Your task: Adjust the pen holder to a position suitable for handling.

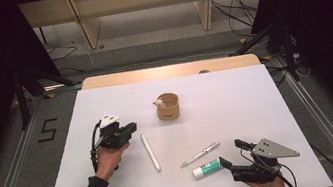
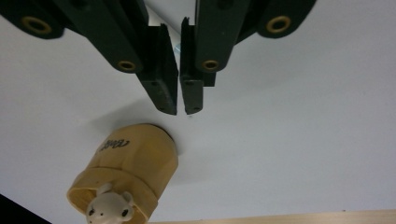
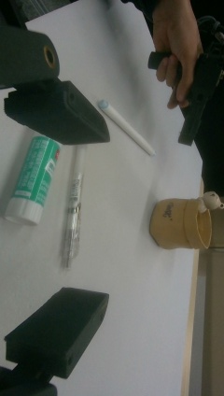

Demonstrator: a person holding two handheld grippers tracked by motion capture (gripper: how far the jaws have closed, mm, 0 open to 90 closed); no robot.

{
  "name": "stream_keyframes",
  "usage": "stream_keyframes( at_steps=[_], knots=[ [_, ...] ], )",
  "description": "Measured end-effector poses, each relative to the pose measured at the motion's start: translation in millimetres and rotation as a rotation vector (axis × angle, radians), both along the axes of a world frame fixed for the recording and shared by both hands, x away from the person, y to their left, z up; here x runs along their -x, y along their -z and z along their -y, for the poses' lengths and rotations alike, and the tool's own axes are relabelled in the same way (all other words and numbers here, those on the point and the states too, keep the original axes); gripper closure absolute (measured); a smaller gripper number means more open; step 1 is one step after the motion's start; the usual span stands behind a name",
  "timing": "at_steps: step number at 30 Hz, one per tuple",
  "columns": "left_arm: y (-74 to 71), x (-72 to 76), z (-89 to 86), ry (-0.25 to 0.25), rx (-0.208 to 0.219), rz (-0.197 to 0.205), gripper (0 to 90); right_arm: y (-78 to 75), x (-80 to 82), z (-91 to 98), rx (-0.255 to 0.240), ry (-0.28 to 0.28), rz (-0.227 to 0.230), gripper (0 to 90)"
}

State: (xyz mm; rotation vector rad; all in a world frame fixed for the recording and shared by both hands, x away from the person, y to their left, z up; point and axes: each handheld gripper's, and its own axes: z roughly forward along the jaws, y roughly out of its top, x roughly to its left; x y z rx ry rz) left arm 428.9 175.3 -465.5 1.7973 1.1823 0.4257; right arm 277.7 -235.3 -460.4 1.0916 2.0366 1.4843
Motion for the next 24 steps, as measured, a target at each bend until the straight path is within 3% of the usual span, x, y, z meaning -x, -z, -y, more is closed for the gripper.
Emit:
stream_keyframes(
  at_steps=[2,6,20,24],
  knots=[
    [0.5,-3.8,1.9,-0.006,0.001,0.001,88.6,0.0,0.1,0.1,0.001,-0.001,0.001,19.8],
    [2.0,-19.6,10.3,-0.018,0.000,-0.009,88.8,-0.1,0.3,0.8,0.002,-0.001,0.001,19.8],
    [2.8,-50.7,33.6,-0.028,0.017,-0.027,88.9,-0.1,0.7,0.4,0.001,-0.005,0.000,19.9],
    [3.2,-60.1,47.3,-0.018,-0.010,-0.031,88.9,0.0,0.6,0.5,0.001,-0.006,0.000,20.0]
  ],
)
